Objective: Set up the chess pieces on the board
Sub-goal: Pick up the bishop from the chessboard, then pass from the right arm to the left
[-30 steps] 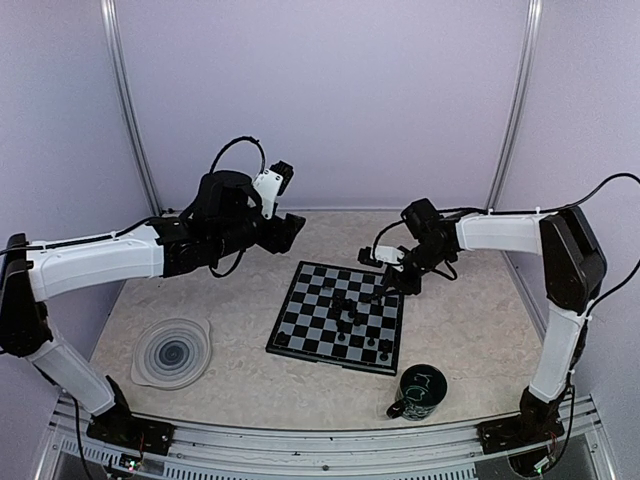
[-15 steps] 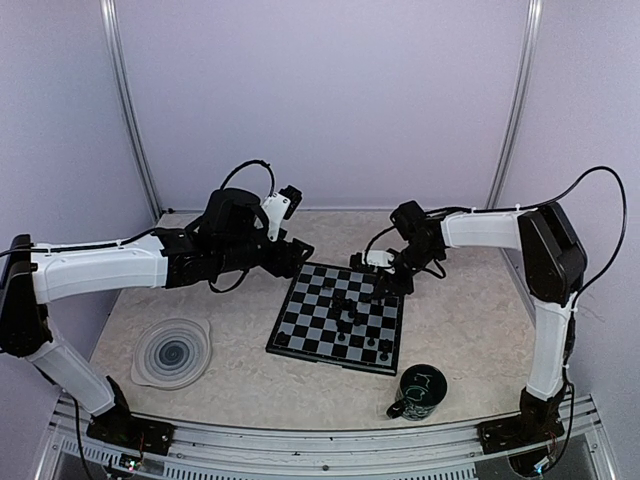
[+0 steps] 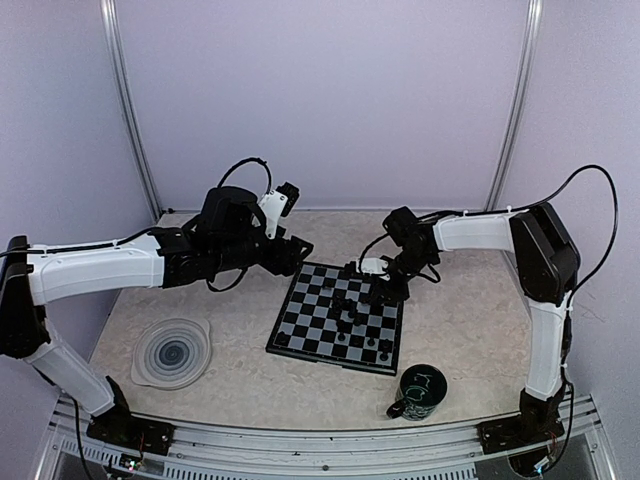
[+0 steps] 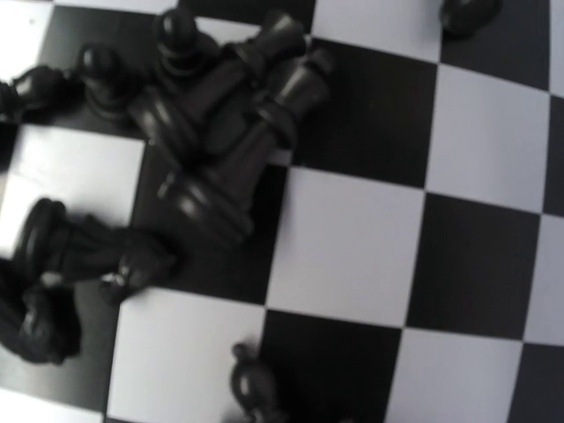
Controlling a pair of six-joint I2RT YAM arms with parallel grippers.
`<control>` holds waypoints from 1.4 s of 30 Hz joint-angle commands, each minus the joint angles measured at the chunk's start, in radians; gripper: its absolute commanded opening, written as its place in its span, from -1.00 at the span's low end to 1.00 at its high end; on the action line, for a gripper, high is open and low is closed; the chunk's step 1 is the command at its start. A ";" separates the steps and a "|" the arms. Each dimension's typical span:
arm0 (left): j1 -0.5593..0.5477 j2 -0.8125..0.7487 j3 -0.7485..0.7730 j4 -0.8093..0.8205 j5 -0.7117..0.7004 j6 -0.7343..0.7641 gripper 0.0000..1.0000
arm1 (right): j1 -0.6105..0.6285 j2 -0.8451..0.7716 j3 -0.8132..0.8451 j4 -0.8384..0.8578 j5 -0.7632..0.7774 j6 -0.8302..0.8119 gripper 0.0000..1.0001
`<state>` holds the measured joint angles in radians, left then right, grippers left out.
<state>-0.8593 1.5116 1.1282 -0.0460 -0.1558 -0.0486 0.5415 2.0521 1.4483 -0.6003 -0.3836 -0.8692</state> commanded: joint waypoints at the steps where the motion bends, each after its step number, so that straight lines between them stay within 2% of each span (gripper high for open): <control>1: -0.004 0.002 0.003 0.006 0.020 -0.012 0.52 | 0.008 0.029 0.021 -0.033 0.001 -0.007 -0.49; 6: -0.004 0.013 0.006 0.015 0.022 -0.042 0.52 | 0.005 -0.001 0.019 -0.027 -0.021 0.013 -0.67; 11: 0.017 0.040 0.016 0.037 0.047 -0.166 0.49 | -0.019 -0.058 0.033 -0.020 -0.124 0.069 -0.72; 19: 0.061 0.040 -0.096 0.326 0.270 -0.389 0.31 | -0.072 -0.200 -0.025 0.115 -0.391 0.265 -0.75; 26: 0.026 0.088 -0.136 0.564 0.332 -0.503 0.25 | -0.073 -0.227 -0.079 0.243 -0.561 0.442 -0.75; 33: 0.010 0.158 -0.069 0.536 0.323 -0.539 0.17 | -0.073 -0.220 -0.079 0.268 -0.638 0.499 -0.73; 42: -0.008 0.251 0.010 0.469 0.374 -0.551 0.07 | -0.073 -0.228 -0.091 0.276 -0.646 0.504 -0.71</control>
<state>-0.8532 1.7336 1.0885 0.4400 0.1768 -0.5877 0.4698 1.8347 1.3712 -0.3416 -0.9924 -0.3756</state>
